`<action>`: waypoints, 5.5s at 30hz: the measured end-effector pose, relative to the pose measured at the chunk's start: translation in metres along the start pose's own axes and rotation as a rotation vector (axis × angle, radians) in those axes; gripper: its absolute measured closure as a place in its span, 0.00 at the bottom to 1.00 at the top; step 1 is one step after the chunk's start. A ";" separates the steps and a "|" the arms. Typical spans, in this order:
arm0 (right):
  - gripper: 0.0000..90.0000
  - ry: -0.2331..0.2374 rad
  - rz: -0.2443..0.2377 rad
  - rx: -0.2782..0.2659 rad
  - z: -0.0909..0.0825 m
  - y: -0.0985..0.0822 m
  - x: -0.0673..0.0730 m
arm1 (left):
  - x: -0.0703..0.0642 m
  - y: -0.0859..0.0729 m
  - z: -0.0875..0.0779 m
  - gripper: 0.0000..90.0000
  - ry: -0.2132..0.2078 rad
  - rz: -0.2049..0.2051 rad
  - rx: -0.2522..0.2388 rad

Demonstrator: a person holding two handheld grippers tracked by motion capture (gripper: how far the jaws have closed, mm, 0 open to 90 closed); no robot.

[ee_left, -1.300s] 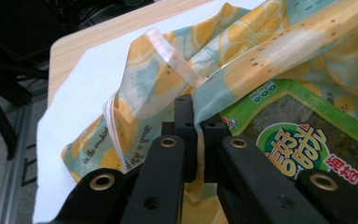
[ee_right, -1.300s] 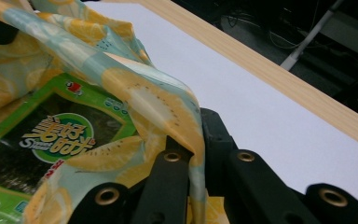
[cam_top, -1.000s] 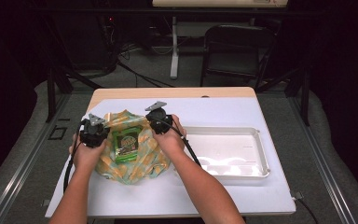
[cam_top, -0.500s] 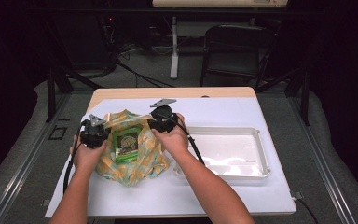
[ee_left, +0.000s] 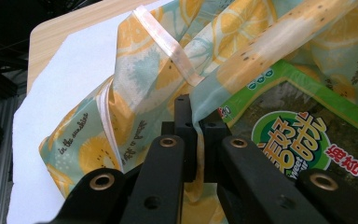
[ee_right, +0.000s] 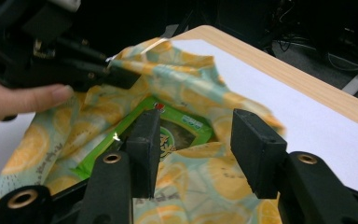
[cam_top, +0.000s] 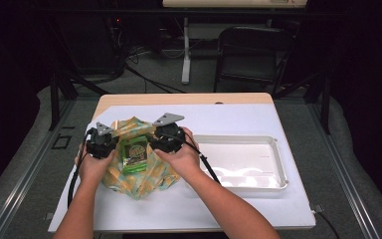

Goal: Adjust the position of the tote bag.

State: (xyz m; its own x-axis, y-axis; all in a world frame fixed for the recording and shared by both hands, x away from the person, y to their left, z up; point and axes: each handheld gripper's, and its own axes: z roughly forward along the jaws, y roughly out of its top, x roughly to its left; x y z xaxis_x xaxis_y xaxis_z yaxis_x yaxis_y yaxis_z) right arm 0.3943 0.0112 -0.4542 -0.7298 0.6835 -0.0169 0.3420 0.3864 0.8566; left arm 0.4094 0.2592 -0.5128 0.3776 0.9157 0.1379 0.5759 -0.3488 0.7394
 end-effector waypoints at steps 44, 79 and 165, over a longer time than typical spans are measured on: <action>1.00 -0.092 -0.095 0.323 0.026 -0.049 -0.007 | 0.002 -0.002 0.003 0.99 0.004 -0.002 0.009; 0.86 -0.015 -0.075 0.251 0.009 -0.034 0.006 | 0.002 -0.006 0.007 0.99 0.016 0.002 0.030; 0.57 -0.012 -0.055 0.318 0.098 -0.037 -0.035 | 0.019 0.006 -0.025 0.60 -0.129 -0.003 0.057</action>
State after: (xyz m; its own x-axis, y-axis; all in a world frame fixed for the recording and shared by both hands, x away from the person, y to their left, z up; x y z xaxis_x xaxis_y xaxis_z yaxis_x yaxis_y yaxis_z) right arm 0.4648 0.0335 -0.5356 -0.7459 0.6627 -0.0666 0.4713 0.5958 0.6504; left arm 0.4016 0.2796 -0.4896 0.4635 0.8848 0.0474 0.6159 -0.3601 0.7007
